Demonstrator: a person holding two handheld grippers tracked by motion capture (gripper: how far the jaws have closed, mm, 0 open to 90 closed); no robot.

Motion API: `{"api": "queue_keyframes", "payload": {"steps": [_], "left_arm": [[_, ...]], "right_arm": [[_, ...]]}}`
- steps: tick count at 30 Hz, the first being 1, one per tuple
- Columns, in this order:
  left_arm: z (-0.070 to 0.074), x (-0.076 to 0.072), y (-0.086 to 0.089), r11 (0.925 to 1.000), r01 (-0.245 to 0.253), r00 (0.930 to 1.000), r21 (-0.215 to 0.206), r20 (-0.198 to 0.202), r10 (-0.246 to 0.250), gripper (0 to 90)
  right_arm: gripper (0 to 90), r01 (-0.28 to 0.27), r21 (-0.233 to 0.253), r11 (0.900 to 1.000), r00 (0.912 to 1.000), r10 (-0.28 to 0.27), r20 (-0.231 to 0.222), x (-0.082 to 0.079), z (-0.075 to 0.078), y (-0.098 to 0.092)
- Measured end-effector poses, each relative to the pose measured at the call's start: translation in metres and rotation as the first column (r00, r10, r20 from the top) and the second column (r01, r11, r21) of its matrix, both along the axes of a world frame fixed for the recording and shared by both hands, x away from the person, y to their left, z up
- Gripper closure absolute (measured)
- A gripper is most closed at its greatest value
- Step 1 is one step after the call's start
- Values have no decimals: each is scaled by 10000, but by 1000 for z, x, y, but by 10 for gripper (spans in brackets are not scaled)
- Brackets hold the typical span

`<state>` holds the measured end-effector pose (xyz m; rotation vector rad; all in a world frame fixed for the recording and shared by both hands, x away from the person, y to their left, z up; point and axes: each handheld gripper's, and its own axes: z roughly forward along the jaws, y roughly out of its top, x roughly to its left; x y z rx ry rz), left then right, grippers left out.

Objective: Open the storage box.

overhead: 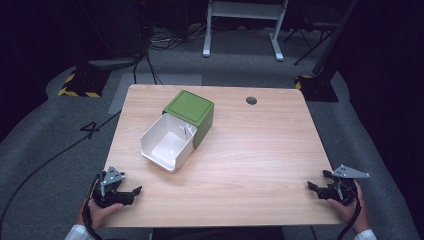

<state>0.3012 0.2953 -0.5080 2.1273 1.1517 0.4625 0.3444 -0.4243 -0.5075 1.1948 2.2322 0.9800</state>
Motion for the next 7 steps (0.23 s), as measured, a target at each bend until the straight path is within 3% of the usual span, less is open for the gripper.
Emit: {"api": "queue_keyframes", "payload": {"steps": [7], "left_arm": [[0, 0, 0, 9999, -95, 10000, -37, -29, 95, 164]], "right_arm": [[152, -6, 2, 10000, 10000, 6, -6, 0, 0, 0]]}}
